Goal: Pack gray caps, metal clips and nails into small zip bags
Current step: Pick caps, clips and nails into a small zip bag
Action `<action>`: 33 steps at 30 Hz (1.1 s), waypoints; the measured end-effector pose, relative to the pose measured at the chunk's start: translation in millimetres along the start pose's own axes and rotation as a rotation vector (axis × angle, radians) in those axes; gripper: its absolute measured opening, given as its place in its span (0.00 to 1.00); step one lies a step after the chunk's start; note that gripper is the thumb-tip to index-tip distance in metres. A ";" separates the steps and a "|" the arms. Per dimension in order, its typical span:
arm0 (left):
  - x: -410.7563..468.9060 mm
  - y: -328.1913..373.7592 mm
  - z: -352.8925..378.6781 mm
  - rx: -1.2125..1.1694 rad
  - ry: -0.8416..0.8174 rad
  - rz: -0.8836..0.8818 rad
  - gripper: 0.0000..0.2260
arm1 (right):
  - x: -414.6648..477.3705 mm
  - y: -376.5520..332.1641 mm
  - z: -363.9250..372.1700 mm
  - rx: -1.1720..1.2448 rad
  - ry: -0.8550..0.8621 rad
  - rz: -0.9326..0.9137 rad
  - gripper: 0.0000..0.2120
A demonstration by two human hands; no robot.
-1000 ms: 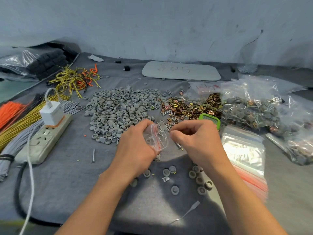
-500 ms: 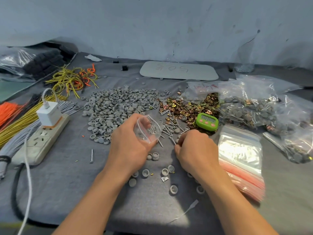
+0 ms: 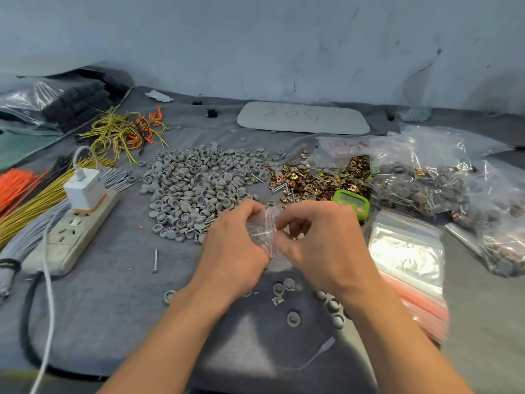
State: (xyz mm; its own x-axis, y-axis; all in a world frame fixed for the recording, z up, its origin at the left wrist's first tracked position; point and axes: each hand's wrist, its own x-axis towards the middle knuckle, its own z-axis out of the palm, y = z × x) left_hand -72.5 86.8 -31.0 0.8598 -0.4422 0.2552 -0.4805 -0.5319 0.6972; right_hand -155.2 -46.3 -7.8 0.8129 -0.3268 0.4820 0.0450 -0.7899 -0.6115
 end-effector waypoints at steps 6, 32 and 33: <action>-1.1 2.6 -1.8 -0.077 0.034 0.020 0.12 | 3.1 4.4 3.5 0.208 0.103 0.171 0.08; 3.3 -13.7 1.8 0.083 0.117 -0.026 0.19 | 5.2 9.5 20.5 -0.628 -0.226 0.405 0.06; 3.7 -14.3 2.1 0.076 0.107 -0.025 0.20 | 5.5 9.3 20.2 -0.625 -0.226 0.408 0.07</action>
State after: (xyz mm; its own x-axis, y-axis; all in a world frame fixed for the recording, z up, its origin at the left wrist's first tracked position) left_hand -62.8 91.3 -41.5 0.8834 -0.3508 0.3108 -0.4666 -0.5972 0.6524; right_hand -138.6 -45.0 -23.5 0.7967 -0.5935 0.1142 -0.5637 -0.7978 -0.2139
